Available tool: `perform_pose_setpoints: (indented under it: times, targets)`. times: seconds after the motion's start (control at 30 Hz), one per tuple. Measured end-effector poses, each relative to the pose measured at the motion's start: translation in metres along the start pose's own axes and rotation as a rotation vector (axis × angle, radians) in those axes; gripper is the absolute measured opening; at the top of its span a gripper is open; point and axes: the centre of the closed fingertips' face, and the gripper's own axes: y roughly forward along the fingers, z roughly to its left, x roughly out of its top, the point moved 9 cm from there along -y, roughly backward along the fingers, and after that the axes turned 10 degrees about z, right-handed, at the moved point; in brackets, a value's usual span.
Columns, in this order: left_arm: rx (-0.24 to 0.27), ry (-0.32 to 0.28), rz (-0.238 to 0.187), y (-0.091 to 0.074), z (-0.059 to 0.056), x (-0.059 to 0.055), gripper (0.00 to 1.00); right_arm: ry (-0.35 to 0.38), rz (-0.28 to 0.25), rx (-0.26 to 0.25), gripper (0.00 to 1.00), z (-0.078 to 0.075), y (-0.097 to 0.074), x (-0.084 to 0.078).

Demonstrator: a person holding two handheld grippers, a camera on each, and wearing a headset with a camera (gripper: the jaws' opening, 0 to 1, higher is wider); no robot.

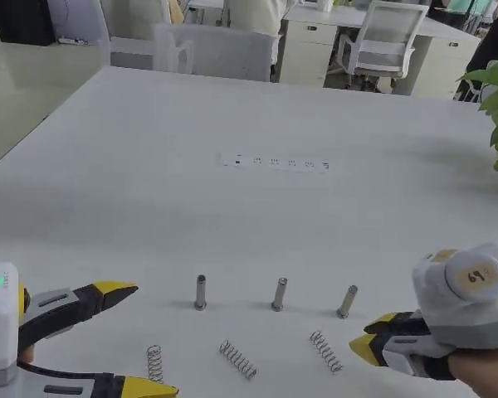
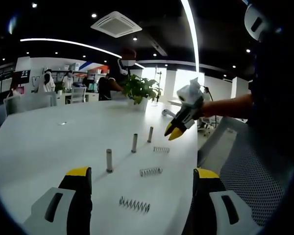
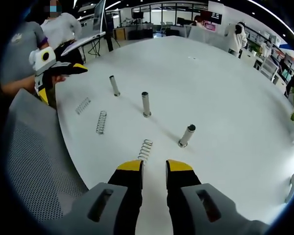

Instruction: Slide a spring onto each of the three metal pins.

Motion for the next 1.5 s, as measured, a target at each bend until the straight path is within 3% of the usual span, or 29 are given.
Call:
perform_pose_setpoints:
  times: [0.67,1.0,1.5]
  targets:
    - [-0.003,-0.005,-0.002,0.003,0.000,0.000,0.82,0.029,0.164,0.038,0.15,0.011,0.023,0.004]
    - [-0.006,-0.010,0.001,0.005,0.000,0.000,0.82,0.050,0.210,0.027,0.13,0.011,0.030,0.006]
    - [-0.010,-0.015,0.006,0.007,0.002,0.000,0.82,0.015,0.239,0.010,0.09,0.011,0.036,0.005]
